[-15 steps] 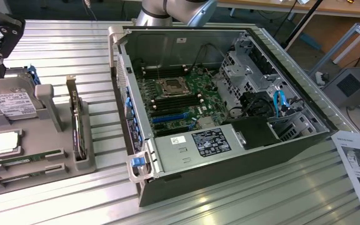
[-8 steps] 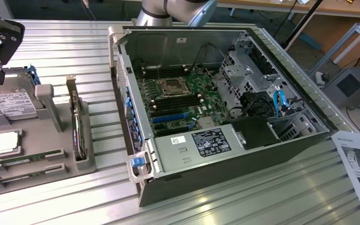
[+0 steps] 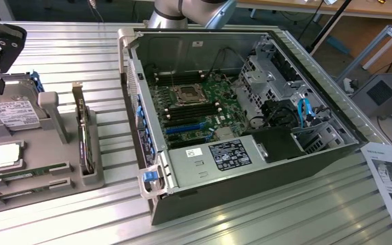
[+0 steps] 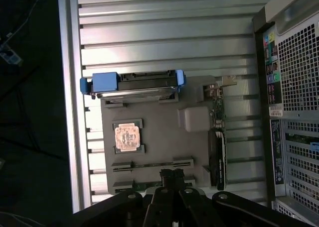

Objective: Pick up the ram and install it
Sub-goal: 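Reach for the ram, then pick up the ram and move it above insertion slot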

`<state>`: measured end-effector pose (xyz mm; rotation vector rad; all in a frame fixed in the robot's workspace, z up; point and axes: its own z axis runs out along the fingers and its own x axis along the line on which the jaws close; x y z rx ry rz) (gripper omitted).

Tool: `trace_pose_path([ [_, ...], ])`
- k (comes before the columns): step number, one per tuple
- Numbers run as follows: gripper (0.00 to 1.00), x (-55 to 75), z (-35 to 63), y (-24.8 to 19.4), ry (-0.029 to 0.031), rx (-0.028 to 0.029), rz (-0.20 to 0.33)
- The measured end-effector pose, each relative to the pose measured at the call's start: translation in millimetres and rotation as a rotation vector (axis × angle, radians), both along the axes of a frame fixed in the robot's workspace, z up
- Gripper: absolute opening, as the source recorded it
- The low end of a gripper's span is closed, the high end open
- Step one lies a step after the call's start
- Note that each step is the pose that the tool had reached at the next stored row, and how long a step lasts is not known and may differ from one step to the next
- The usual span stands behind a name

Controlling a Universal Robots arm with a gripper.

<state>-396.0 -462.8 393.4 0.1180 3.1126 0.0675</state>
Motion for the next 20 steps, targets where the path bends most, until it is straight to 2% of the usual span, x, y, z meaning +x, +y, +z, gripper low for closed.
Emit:
trace_pose_path([
  [3, 0.11, 0.0, -0.1, -1.3, -0.0001, 0.0001, 0.0],
  [7, 0.11, -0.1, 0.0, -6.1, 0.0, 0.0001, 0.0],
  [20, 0.11, 0.0, 0.0, -6.2, 0.0, 0.0001, 0.0],
])
